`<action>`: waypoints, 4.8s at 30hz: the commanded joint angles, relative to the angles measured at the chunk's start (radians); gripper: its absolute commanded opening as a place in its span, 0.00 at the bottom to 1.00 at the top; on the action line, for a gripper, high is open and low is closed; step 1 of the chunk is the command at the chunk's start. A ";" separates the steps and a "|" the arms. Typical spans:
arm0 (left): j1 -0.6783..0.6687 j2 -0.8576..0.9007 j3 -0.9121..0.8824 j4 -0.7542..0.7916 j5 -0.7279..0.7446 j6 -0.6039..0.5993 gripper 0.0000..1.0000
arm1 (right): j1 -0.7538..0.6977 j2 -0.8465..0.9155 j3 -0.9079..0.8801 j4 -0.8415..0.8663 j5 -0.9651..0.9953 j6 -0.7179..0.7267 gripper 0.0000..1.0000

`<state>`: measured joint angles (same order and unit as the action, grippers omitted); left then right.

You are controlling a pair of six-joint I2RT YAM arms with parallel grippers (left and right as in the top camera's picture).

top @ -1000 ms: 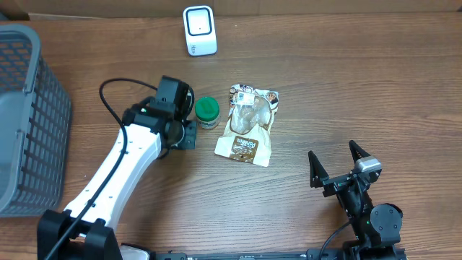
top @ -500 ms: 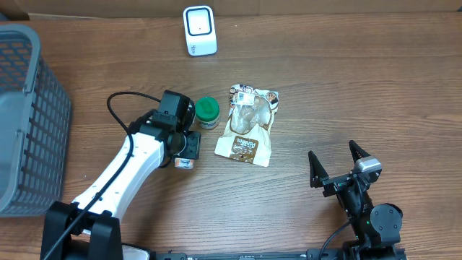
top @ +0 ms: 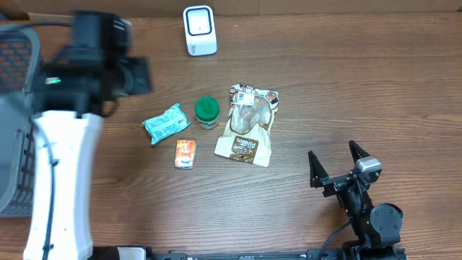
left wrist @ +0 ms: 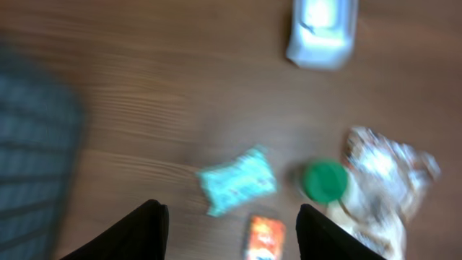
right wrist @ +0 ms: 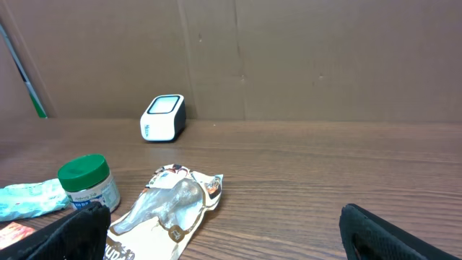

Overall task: Scan the item barcode
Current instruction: 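Release the orange pack and return the left gripper to the basket, then grasp the small Kleenex pack in the basket with the left gripper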

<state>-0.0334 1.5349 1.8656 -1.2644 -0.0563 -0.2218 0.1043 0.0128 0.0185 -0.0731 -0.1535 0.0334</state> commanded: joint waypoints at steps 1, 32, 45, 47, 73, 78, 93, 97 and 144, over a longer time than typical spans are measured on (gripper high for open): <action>0.157 -0.013 0.087 -0.045 -0.158 -0.106 0.60 | -0.005 -0.010 -0.011 0.004 -0.005 0.008 1.00; 0.972 0.434 -0.049 -0.072 -0.348 -0.254 0.61 | -0.005 -0.010 -0.011 0.004 -0.005 0.008 1.00; 0.977 0.502 -0.053 -0.023 -0.446 -0.281 0.60 | -0.005 -0.010 -0.011 0.004 -0.005 0.008 1.00; 0.977 0.502 -0.053 -0.013 -0.449 -0.281 0.60 | -0.005 -0.010 -0.011 0.004 -0.005 0.008 1.00; 0.979 0.502 -0.222 0.169 -0.517 -0.272 0.59 | -0.005 -0.010 -0.011 0.004 -0.005 0.008 1.00; 0.984 0.502 -0.253 0.200 -0.524 -0.272 0.59 | -0.005 -0.010 -0.011 0.004 -0.005 0.008 1.00; 0.984 0.502 -0.293 0.275 -0.488 -0.272 0.05 | -0.005 -0.010 -0.011 0.004 -0.005 0.008 1.00; 0.983 0.502 -0.293 0.280 -0.467 -0.272 0.04 | -0.005 -0.010 -0.011 0.004 -0.004 0.008 1.00; 0.964 0.563 -0.241 0.335 -0.192 -0.010 0.04 | -0.005 -0.010 -0.011 0.004 -0.005 0.008 1.00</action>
<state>0.9440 2.0907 1.5963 -0.9005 -0.2821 -0.2325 0.1043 0.0128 0.0185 -0.0731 -0.1532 0.0334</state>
